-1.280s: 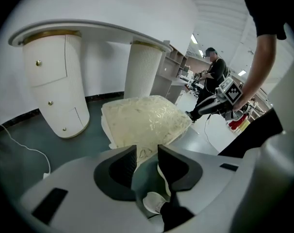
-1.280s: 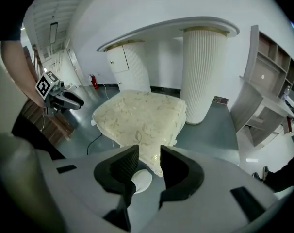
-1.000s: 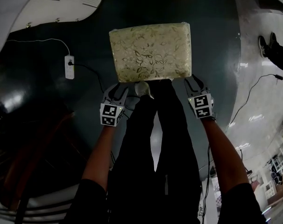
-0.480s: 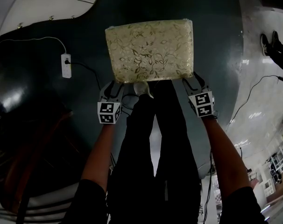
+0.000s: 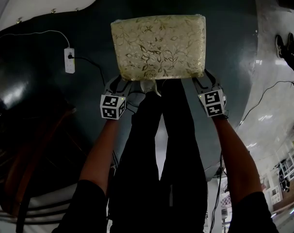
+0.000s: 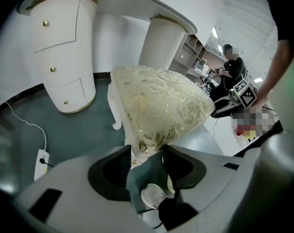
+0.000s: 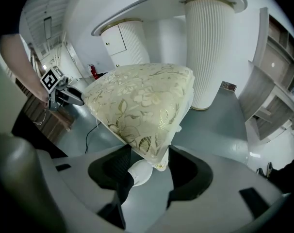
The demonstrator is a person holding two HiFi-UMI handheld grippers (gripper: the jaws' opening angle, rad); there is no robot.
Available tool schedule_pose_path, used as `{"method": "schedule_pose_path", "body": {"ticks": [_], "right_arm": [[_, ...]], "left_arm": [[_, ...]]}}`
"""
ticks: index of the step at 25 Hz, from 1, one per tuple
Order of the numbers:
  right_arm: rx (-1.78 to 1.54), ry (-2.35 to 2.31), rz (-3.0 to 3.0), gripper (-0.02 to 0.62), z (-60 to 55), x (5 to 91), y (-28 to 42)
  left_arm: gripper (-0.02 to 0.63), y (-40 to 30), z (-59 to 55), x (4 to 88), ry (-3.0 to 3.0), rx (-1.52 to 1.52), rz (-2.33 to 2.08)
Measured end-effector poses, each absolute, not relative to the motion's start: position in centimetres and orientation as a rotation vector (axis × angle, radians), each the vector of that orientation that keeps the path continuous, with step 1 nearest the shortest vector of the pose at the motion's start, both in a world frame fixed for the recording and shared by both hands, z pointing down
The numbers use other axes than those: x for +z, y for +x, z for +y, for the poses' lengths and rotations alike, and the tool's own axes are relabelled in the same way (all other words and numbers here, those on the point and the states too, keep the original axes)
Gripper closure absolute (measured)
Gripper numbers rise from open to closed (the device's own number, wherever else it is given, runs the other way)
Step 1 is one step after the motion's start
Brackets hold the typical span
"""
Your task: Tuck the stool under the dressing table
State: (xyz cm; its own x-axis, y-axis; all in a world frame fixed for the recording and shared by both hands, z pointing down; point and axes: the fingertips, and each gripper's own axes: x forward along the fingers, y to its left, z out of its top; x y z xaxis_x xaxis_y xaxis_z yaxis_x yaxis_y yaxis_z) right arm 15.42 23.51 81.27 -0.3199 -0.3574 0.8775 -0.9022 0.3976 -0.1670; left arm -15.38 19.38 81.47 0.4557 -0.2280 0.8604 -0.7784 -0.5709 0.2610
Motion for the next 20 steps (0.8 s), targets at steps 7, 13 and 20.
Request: {"method": "schedule_pose_path", "body": {"ticks": [7, 13, 20], "right_arm": [[0.876, 1.096, -1.860, 0.367, 23.92, 80.85, 14.93], [0.910, 1.152, -1.835, 0.367, 24.33, 81.00, 14.51], [0.928, 1.105, -1.789, 0.367, 24.05, 80.95, 14.96]], "left_arm": [[0.399, -15.65, 19.03, 81.21, 2.045, 1.090, -0.830], [0.399, -16.06, 18.56, 81.45, 2.028, 1.138, -0.842], [0.399, -15.63, 19.24, 81.48, 1.999, 1.148, -0.865]]}}
